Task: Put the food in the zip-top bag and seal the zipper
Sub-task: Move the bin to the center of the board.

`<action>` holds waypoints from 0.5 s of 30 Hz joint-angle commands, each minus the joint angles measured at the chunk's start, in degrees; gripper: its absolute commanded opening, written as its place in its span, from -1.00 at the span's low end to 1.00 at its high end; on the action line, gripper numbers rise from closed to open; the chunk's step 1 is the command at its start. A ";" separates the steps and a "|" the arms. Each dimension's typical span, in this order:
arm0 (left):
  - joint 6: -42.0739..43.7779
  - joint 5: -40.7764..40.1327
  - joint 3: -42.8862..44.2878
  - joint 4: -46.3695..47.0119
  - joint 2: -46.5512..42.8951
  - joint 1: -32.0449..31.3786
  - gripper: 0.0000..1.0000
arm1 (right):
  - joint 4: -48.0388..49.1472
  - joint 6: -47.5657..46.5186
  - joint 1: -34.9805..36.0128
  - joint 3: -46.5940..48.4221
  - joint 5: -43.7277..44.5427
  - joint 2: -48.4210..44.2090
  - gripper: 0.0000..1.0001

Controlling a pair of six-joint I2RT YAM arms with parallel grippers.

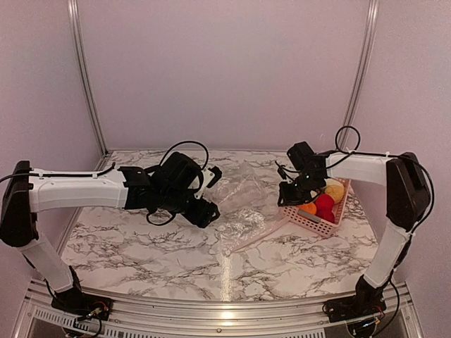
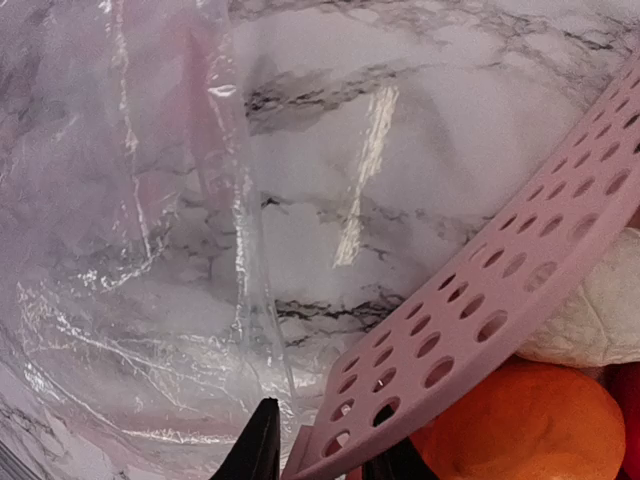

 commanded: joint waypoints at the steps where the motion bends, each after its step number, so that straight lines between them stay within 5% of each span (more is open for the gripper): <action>1: 2.27 -1.99 3.45 -0.85 4.37 -2.71 0.50 | -1.37 0.62 7.27 -6.19 -3.23 -7.23 -0.54; 9: 4.08 0.35 0.42 0.78 4.85 -5.19 0.47 | -1.39 -1.08 14.23 -14.41 -4.10 -12.04 -0.60; 15: 14.13 -0.03 0.50 -0.67 7.57 -9.45 0.41 | 0.69 -3.44 15.99 -15.25 -4.84 -11.93 -0.64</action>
